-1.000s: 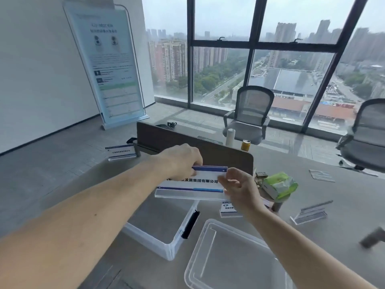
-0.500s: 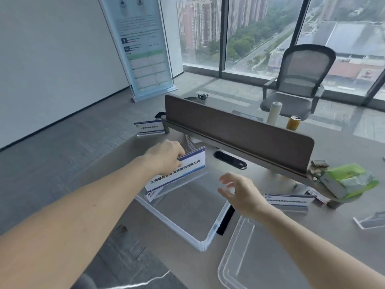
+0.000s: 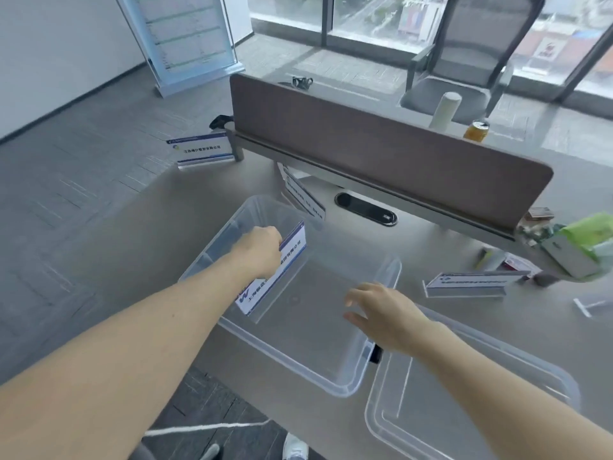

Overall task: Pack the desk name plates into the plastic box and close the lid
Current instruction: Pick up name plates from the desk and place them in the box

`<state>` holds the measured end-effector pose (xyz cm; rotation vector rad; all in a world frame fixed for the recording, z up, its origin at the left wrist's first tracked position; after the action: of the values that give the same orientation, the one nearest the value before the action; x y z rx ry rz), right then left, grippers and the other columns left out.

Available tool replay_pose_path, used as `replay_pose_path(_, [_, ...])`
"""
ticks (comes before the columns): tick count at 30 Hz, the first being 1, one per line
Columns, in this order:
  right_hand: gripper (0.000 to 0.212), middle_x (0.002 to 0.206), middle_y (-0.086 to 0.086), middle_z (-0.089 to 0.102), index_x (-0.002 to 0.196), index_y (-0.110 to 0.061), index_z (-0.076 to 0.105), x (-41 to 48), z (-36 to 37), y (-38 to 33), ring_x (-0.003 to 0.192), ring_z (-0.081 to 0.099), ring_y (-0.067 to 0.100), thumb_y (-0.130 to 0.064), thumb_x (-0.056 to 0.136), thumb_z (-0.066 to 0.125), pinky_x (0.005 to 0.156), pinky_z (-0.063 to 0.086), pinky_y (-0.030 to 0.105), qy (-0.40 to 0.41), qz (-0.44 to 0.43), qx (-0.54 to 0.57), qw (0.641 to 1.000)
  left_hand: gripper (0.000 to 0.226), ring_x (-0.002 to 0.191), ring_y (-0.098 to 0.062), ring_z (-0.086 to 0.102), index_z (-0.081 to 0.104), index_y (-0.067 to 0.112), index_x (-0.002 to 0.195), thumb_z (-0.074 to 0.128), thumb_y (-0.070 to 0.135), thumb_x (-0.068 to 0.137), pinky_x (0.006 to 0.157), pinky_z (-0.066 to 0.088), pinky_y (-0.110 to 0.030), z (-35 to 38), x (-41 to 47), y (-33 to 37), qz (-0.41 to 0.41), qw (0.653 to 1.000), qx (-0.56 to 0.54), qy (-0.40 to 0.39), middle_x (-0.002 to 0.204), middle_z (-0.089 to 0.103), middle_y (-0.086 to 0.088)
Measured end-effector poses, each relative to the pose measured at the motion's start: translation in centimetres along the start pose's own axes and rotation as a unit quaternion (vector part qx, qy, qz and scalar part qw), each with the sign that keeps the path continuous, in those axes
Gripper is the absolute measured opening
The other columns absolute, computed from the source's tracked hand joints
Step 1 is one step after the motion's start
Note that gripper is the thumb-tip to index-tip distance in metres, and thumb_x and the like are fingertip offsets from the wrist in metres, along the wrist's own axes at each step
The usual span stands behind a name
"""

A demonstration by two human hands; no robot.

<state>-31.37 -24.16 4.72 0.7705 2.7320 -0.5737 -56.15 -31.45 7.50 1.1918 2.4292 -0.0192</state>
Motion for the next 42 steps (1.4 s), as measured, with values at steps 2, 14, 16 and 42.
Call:
replay_pose_path(2, [0.029, 0.117, -0.002, 0.063, 0.118, -0.026, 0.063, 0.6, 1.1, -0.2, 0.117, 0.057, 0.025, -0.043, 0.100, 0.050, 0.089, 0.045, 0.035, 0.000, 0.004, -0.009, 1.000, 0.014, 0.074, -0.028, 0.063, 0.060, 0.010, 0.084, 0.054, 0.007, 0.096, 0.057, 0.048, -0.034, 1.6, 1.0, -0.9, -0.008, 1.000, 0.007, -0.003, 0.089, 0.066, -0.009])
replay_pose_path(14, [0.047, 0.096, -0.005, 0.070, 0.103, -0.023, 0.070, 1.8, 5.5, 0.1, 0.105, 0.062, 0.026, -0.054, 0.098, 0.034, 0.109, 0.036, 0.039, -0.009, -0.030, -0.124, 0.992, 0.028, 0.062, -0.024, 0.053, 0.041, 0.011, 0.074, 0.056, 0.006, 0.097, 0.049, 0.036, -0.029, 9.1, 5.2, -3.7, -0.028, 0.999, 0.002, -0.033, 0.071, 0.052, -0.006])
replay_pose_path(16, [0.053, 0.086, -0.005, 0.070, 0.093, -0.023, 0.072, 1.8, 5.9, 0.2, 0.095, 0.064, 0.026, -0.055, 0.095, 0.030, 0.098, 0.043, 0.039, -0.001, -0.035, -0.141, 0.989, 0.027, 0.066, -0.025, 0.055, 0.043, 0.012, 0.075, 0.056, 0.007, 0.097, 0.050, 0.036, -0.029, 9.8, 5.6, -3.6, -0.012, 0.999, 0.017, -0.044, 0.072, 0.053, -0.005])
replay_pose_path(42, [0.059, 0.092, -0.001, 0.069, 0.100, -0.023, 0.069, 2.5, 6.1, 0.0, 0.097, 0.059, 0.027, -0.062, 0.093, 0.025, 0.092, 0.039, 0.039, -0.060, -0.015, -0.180, 0.982, 0.007, 0.074, -0.029, 0.056, 0.057, 0.009, 0.092, 0.061, 0.012, 0.097, 0.060, 0.044, -0.035, 7.5, 6.6, -5.6, 0.009, 0.991, 0.134, -0.003, 0.076, 0.051, -0.005])
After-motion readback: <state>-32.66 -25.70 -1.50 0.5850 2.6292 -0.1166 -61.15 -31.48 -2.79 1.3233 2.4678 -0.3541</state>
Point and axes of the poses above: each hand's wrist, its own x-axis towards the middle knuckle, its own z-axis out of the palm, y = z × x, the point moved 1 cm from there along x, towards the middle knuckle
